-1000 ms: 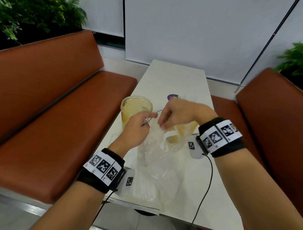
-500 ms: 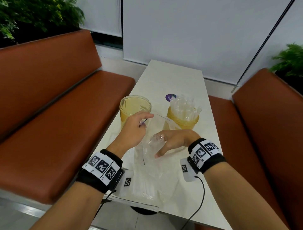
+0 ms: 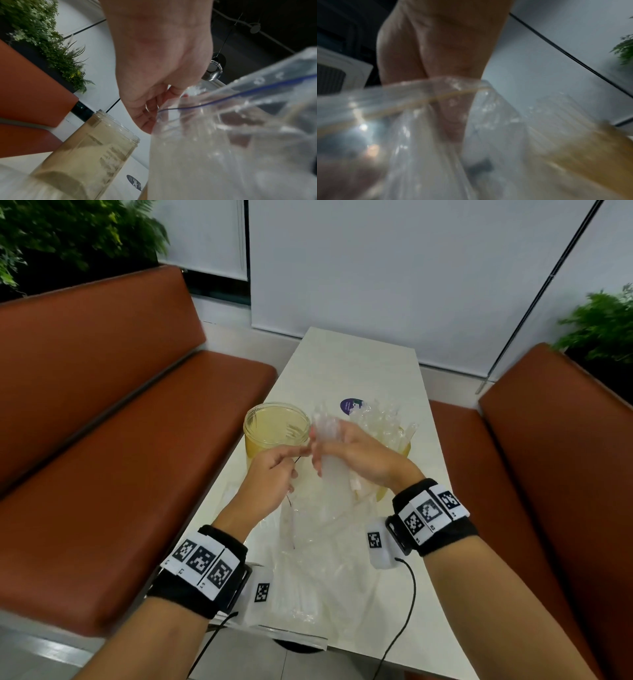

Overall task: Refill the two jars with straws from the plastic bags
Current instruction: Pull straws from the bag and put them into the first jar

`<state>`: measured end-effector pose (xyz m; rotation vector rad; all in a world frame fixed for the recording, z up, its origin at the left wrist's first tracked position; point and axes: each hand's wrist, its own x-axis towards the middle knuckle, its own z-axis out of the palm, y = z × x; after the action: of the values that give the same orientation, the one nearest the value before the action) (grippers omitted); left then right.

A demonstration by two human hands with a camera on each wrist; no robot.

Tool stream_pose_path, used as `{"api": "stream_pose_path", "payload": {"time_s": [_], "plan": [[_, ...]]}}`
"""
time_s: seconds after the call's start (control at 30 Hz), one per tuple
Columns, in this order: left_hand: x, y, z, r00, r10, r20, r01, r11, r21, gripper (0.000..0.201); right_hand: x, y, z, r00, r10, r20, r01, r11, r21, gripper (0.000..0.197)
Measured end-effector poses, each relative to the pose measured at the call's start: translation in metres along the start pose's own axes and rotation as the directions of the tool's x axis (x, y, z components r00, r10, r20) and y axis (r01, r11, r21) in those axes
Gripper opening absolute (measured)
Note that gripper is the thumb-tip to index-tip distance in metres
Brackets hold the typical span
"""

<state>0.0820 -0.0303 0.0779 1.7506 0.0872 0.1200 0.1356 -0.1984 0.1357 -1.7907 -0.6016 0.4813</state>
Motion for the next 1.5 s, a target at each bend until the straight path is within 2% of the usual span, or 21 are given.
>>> {"api": "stream_pose_path", "payload": {"time_s": [0.1,0.17,0.27,0.4,0.5,0.57,0.6,0.63,0.73,0.8,0.9,1.03,1.1,1.2,1.27,1.37,1.5], "plan": [[0.000,-0.002,0.001,1.000,-0.013,-0.006,0.013,1.000,-0.016,0.045,0.011,-0.039,-0.014,0.969,-0.151,-0.196,0.175,0.978,0.111,0.016],[0.000,-0.003,0.000,1.000,-0.016,-0.004,0.016,1.000,-0.007,0.045,0.017,-0.071,-0.027,0.901,-0.253,-0.352,0.310,0.944,0.115,0.015],[0.000,-0.003,-0.001,1.000,-0.024,0.011,0.024,0.999,-0.028,0.045,0.019,-0.115,-0.050,0.743,-0.371,-0.557,0.487,0.871,0.069,0.016],[0.002,-0.007,-0.003,0.999,-0.033,-0.001,0.033,0.999,-0.016,0.045,0.012,-0.152,-0.090,0.496,-0.511,-0.702,0.664,0.744,-0.073,0.014],[0.004,-0.010,-0.005,1.000,-0.023,-0.005,0.023,1.000,-0.002,0.046,0.018,-0.154,-0.121,0.309,-0.599,-0.739,0.697,0.671,-0.253,0.017],[0.006,-0.010,-0.005,1.000,-0.020,-0.005,0.020,1.000,0.007,0.046,0.024,-0.144,-0.131,0.236,-0.636,-0.734,0.654,0.663,-0.365,0.026],[0.006,-0.010,-0.005,1.000,-0.016,-0.003,0.016,1.000,0.009,0.046,0.027,-0.135,-0.132,0.229,-0.641,-0.733,0.621,0.676,-0.397,0.031],[0.007,-0.009,-0.004,1.000,-0.010,0.000,0.010,1.000,0.012,0.046,0.031,-0.124,-0.131,0.244,-0.631,-0.737,0.581,0.703,-0.409,0.034],[0.009,-0.006,-0.002,1.000,0.006,0.005,-0.006,1.000,0.030,0.047,0.044,-0.084,-0.125,0.330,-0.549,-0.768,0.448,0.807,-0.384,0.035],[0.011,-0.005,-0.002,1.000,0.004,0.001,-0.004,0.999,0.047,0.047,0.051,-0.058,-0.124,0.351,-0.497,-0.794,0.383,0.850,-0.362,0.028],[0.011,-0.002,-0.002,1.000,-0.005,-0.008,0.005,0.999,0.052,0.047,0.057,-0.028,-0.125,0.342,-0.420,-0.841,0.345,0.888,-0.303,0.022],[0.011,-0.002,-0.003,1.000,-0.014,-0.015,0.014,0.999,0.043,0.047,0.061,-0.007,-0.132,0.314,-0.321,-0.894,0.347,0.915,-0.206,0.036],[0.012,-0.005,-0.002,1.000,-0.007,-0.012,0.008,0.999,0.034,0.047,0.061,0.004,-0.135,0.328,-0.305,-0.894,0.323,0.926,-0.197,0.039],[0.014,-0.007,0.000,1.000,0.002,-0.016,-0.002,1.000,0.019,0.047,0.058,0.028,-0.130,0.406,-0.281,-0.870,0.257,0.948,-0.186,0.050],[0.014,-0.005,0.001,1.000,-0.004,-0.016,0.004,1.000,0.019,0.046,0.056,0.045,-0.128,0.463,-0.233,-0.855,0.205,0.967,-0.153,0.047],[0.015,-0.004,0.002,1.000,-0.010,-0.016,0.011,1.000,0.022,0.046,0.055,0.061,-0.129,0.499,-0.161,-0.851,0.149,0.984,-0.099,0.038],[0.016,-0.005,0.005,1.000,-0.014,-0.002,0.014,1.000,0.015,0.046,0.052,0.075,-0.129,0.566,-0.078,-0.821,0.049,0.997,-0.061,0.035]]}}
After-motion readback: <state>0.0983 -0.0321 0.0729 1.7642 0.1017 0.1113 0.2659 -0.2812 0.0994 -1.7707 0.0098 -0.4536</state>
